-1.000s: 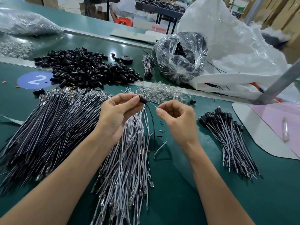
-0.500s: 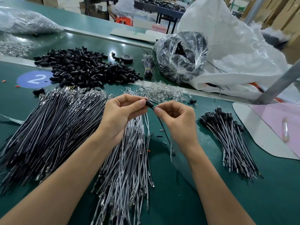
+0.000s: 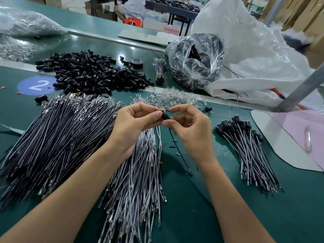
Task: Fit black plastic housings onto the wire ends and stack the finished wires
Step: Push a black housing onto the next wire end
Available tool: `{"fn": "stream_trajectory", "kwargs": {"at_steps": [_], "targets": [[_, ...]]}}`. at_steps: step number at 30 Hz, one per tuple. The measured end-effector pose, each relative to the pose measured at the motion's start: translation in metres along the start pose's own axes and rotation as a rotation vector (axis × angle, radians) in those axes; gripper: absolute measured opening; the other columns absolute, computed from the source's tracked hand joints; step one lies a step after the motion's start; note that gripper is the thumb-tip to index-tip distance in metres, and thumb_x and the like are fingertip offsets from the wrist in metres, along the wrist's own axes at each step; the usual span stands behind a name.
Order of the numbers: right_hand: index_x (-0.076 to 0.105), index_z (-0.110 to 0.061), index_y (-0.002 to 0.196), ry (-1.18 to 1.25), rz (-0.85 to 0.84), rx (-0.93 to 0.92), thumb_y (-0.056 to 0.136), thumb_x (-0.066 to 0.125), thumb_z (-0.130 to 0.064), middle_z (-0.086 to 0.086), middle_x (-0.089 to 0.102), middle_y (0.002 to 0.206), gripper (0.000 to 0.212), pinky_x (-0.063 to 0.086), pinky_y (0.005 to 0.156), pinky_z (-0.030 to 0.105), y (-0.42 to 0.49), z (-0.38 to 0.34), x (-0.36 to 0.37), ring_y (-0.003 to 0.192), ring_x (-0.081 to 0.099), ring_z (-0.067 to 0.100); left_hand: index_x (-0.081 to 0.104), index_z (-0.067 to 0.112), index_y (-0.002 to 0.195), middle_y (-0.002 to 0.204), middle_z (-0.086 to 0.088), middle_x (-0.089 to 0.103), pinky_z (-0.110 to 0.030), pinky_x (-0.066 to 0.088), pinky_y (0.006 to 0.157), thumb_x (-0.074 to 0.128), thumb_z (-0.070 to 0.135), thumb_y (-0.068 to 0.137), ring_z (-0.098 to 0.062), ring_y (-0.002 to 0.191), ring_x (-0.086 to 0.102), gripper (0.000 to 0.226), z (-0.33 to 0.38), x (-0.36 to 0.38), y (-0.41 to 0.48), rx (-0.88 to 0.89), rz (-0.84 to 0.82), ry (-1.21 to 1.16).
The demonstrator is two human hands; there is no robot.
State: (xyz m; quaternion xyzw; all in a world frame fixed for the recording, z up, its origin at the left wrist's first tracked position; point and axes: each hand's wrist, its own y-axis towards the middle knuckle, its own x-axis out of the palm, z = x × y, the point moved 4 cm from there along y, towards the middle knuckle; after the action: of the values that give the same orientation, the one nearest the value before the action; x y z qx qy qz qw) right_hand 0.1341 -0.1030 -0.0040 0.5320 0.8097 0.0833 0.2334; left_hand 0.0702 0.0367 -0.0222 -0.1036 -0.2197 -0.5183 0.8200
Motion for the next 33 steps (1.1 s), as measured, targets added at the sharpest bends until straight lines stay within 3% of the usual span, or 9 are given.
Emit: {"fn": "stream_trajectory", "kwargs": {"at_steps": [5,8,13,17,20,26,30,33], "targets": [[0.073,-0.017,0.092,-0.064,-0.021,-0.068,0.075,0.082,-0.006,-0.004,0.074,0.078,0.022,0.057,0.070,0.024,0.000,0.001,0.002,0.071,0.070,0.012,0.069,0.002,0.090,0.086,-0.010,0.075,-0.029,0.060,0.076,0.074,0.006,0.065,-0.021,0.082,0.073,0.026,0.000,0.000,0.000,-0.021,-0.034,0.054],[0.076,-0.014,0.090,-0.158,-0.017,-0.117,0.076,0.081,-0.007,-0.003,0.073,0.078,0.017,0.055,0.066,0.021,0.000,0.000,0.002,0.067,0.067,0.008,0.075,0.005,0.086,0.086,-0.013,0.075,-0.030,0.060,0.079,0.077,0.011,0.064,-0.026,0.082,0.073,0.022,-0.002,0.000,0.000,-0.037,-0.015,0.063],[0.075,-0.014,0.086,-0.296,0.035,-0.189,0.079,0.081,-0.015,-0.004,0.070,0.076,0.009,0.047,0.059,0.018,-0.002,-0.002,0.004,0.063,0.060,0.012,0.076,0.012,0.080,0.073,-0.002,0.075,-0.025,0.059,0.065,0.077,0.019,0.068,-0.014,0.069,0.072,0.014,0.002,0.001,-0.001,0.091,0.075,0.258],[0.073,-0.017,0.085,-0.348,0.034,-0.150,0.080,0.080,-0.017,-0.003,0.070,0.072,0.008,0.046,0.058,0.021,-0.003,0.003,0.006,0.065,0.060,0.011,0.073,0.011,0.081,0.071,-0.002,0.075,-0.024,0.058,0.059,0.072,0.007,0.083,-0.016,0.065,0.073,0.004,0.007,-0.002,0.000,0.142,0.145,0.304],[0.070,-0.015,0.086,-0.351,0.047,-0.139,0.081,0.078,-0.013,-0.007,0.070,0.074,0.009,0.048,0.059,0.022,-0.003,0.005,0.005,0.067,0.061,0.009,0.069,0.008,0.087,0.072,-0.004,0.075,-0.023,0.057,0.058,0.066,0.007,0.089,-0.018,0.067,0.074,0.004,0.013,-0.008,0.000,0.148,0.201,0.235],[0.068,-0.015,0.085,-0.377,0.064,-0.079,0.082,0.077,-0.011,-0.014,0.068,0.076,0.011,0.051,0.070,0.021,0.004,0.010,-0.007,0.074,0.062,0.001,0.065,0.007,0.094,0.078,-0.004,0.073,-0.026,0.060,0.069,0.060,0.008,0.094,-0.016,0.070,0.072,0.005,0.025,-0.038,0.002,0.151,0.494,-0.033],[0.068,-0.019,0.080,-0.254,0.042,-0.042,0.079,0.080,-0.012,-0.015,0.068,0.073,0.013,0.048,0.070,0.011,0.007,0.009,-0.012,0.071,0.064,-0.003,0.063,0.006,0.093,0.080,-0.006,0.070,-0.025,0.060,0.069,0.059,0.006,0.095,-0.013,0.064,0.069,0.004,0.022,-0.040,0.003,0.144,0.549,-0.055],[0.070,-0.017,0.082,0.011,0.058,0.061,0.079,0.080,-0.011,-0.002,0.074,0.078,0.012,0.053,0.073,0.023,0.009,0.010,-0.016,0.075,0.070,0.011,0.062,0.007,0.090,0.081,-0.007,0.068,-0.023,0.058,0.068,0.057,0.003,0.096,-0.013,0.065,0.069,0.008,0.019,-0.039,0.003,0.102,0.526,-0.087]]}}
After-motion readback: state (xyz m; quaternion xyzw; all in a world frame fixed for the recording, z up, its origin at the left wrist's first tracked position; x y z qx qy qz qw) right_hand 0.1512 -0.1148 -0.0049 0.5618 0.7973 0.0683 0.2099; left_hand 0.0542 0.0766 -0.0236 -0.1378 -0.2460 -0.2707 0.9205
